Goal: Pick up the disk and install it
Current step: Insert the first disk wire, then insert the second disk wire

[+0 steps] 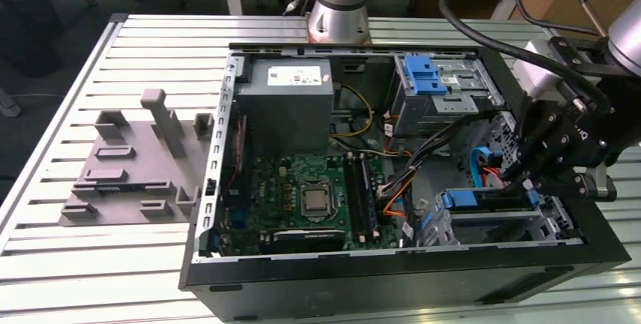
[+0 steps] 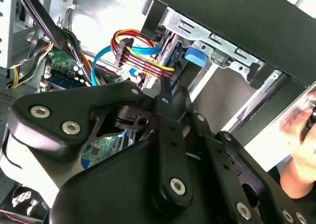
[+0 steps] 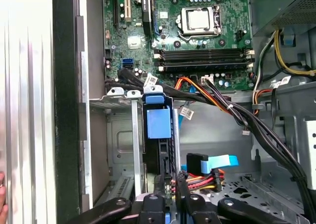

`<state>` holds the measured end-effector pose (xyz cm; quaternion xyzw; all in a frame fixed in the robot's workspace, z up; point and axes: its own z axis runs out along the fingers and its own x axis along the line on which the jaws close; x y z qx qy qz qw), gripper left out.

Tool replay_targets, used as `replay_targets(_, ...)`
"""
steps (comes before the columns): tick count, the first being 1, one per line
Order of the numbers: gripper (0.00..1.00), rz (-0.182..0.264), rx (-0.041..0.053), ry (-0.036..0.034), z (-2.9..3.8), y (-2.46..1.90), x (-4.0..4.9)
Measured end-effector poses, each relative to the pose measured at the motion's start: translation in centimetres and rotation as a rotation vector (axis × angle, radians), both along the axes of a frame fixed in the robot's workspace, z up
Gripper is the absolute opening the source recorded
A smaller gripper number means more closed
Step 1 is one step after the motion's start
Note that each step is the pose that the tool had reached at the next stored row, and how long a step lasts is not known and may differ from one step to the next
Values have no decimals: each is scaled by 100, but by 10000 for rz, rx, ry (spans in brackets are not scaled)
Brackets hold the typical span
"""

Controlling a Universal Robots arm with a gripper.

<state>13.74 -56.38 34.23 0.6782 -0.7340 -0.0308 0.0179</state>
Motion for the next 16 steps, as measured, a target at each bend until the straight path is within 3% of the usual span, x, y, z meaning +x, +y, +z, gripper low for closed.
replay_targets(3, 22, 0, 1, 0, 1, 0, 0)
replay_targets(5, 11, 0, -1, 0, 3, 0, 0)
replay_targets(16, 11, 0, -1, 0, 15, 0, 0)
